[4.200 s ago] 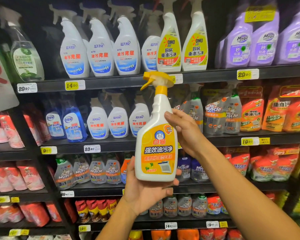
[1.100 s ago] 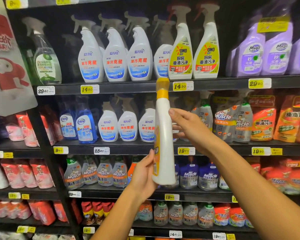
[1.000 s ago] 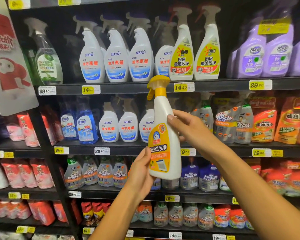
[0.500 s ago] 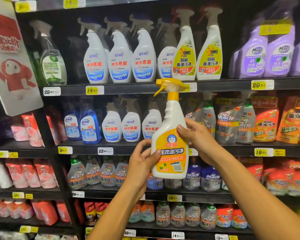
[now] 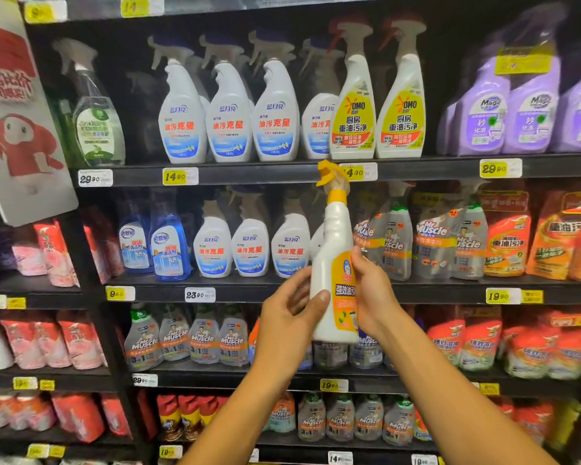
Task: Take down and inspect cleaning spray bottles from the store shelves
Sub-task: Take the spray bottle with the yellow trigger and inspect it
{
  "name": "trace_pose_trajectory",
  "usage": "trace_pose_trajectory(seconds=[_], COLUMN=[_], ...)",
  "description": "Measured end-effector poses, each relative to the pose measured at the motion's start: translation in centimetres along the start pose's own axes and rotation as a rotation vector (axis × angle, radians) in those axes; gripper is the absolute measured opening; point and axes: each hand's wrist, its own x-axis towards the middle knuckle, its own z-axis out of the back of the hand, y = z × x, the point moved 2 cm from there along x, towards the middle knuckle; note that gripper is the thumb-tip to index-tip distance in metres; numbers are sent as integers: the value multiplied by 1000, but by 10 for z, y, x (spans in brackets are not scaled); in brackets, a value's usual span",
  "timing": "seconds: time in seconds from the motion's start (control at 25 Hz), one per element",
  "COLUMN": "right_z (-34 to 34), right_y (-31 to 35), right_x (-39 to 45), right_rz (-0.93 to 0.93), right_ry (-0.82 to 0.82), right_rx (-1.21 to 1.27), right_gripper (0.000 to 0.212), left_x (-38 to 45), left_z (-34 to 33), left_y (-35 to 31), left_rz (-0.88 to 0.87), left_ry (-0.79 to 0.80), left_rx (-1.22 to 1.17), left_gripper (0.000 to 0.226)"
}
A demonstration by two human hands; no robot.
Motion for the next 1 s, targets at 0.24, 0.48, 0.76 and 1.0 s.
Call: trace_pose_trajectory(seconds=[0.24, 0.48, 0.76, 1.0], right_z=[-5, -12, -10, -30], right_y=[-4, -3, 4, 26], right_x=[11, 13, 15, 1], right_rz=[-30, -8, 53, 288], right_ry=[104, 176, 81, 0], right_rx=[87, 128, -5, -235], right_gripper=[49, 43, 44, 26], left_x=[-7, -5, 0, 19], left_z=[-8, -3, 4, 17], left_y=[-1, -1, 2, 6], left_rz=[-105, -133, -137, -52], left_ry=[14, 17, 60, 5], left_rx=[185, 209, 180, 74], left_gripper=[47, 50, 45, 47])
